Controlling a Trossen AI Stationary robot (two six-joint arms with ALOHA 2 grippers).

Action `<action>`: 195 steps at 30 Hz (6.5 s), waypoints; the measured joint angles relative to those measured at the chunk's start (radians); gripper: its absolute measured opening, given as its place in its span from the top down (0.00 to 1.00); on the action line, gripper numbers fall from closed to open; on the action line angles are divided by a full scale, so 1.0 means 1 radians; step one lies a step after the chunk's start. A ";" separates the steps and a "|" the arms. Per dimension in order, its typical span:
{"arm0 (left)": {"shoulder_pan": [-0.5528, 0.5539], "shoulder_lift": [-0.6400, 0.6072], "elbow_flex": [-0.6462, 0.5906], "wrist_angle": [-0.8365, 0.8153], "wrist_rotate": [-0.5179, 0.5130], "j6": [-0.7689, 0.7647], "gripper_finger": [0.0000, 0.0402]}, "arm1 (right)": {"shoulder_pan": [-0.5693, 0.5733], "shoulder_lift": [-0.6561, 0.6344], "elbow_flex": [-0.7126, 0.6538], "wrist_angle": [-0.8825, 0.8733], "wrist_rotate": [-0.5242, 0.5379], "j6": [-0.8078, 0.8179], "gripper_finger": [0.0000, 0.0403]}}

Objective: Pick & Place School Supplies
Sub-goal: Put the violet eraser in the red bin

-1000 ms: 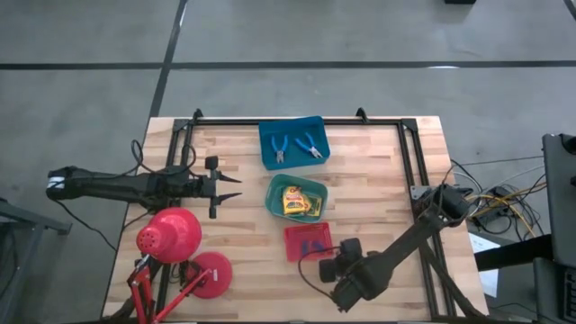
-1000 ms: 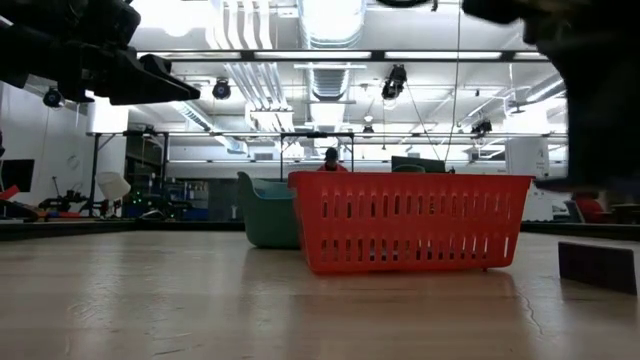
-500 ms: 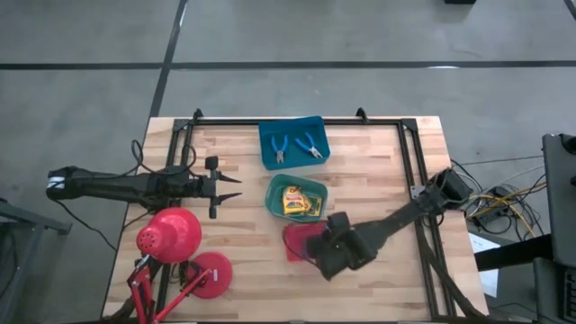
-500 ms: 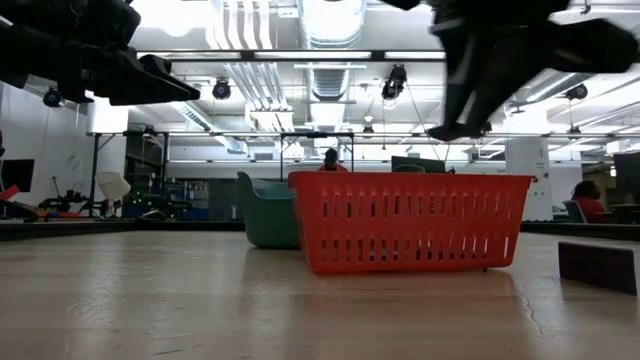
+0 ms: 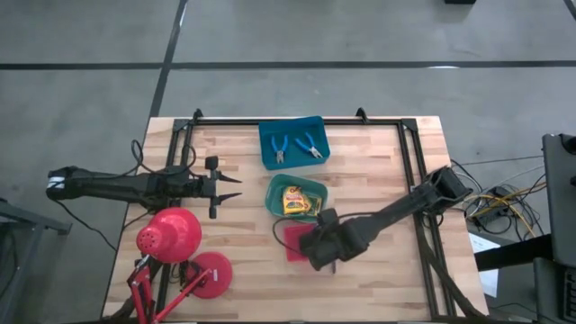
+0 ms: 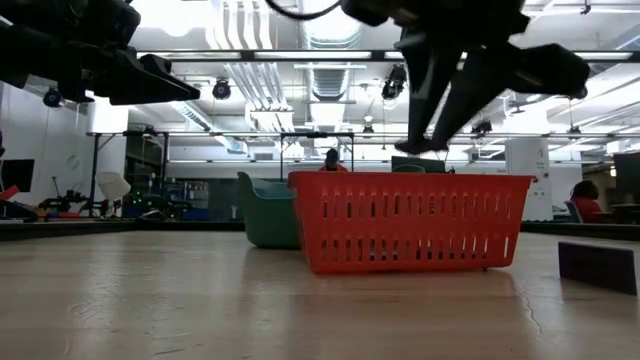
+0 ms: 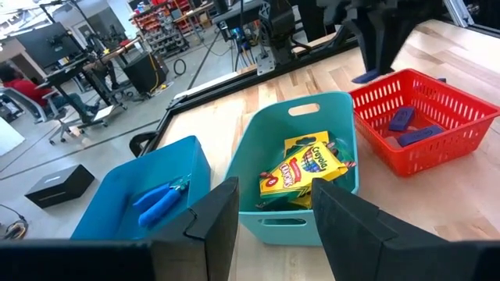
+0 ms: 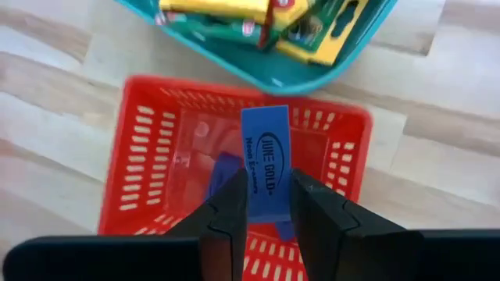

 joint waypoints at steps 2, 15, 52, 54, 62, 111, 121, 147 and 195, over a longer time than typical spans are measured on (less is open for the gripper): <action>0.000 0.000 0.000 0.000 0.000 0.000 0.58 | 0.002 0.017 -0.002 0.009 -0.016 0.000 0.80; 0.001 0.000 0.000 -0.002 0.000 0.000 0.58 | -0.001 0.132 0.015 0.072 -0.112 -0.007 0.80; 0.000 0.000 0.000 -0.002 0.000 0.000 0.58 | 0.039 0.113 0.144 -0.102 -0.004 0.068 0.61; 0.000 0.000 0.000 -0.001 0.000 0.000 0.58 | 0.068 0.112 0.164 -0.141 0.012 0.118 0.61; 0.001 0.000 0.000 -0.001 0.000 0.000 0.58 | 0.189 0.112 0.199 -0.261 0.026 0.375 0.60; 0.001 0.000 0.000 -0.001 0.000 0.000 0.58 | 0.243 0.119 -0.170 0.187 -0.097 0.406 0.69; 0.000 0.000 0.000 -0.002 0.000 0.000 0.58 | 0.243 0.119 -0.172 0.195 -0.099 0.404 0.73; 0.000 0.000 0.000 -0.002 0.000 0.000 0.58 | 0.243 0.116 -0.172 0.207 -0.096 0.404 0.94; 0.000 0.000 0.000 -0.007 0.000 0.000 0.58 | 0.057 0.042 -0.045 0.156 0.132 0.007 0.94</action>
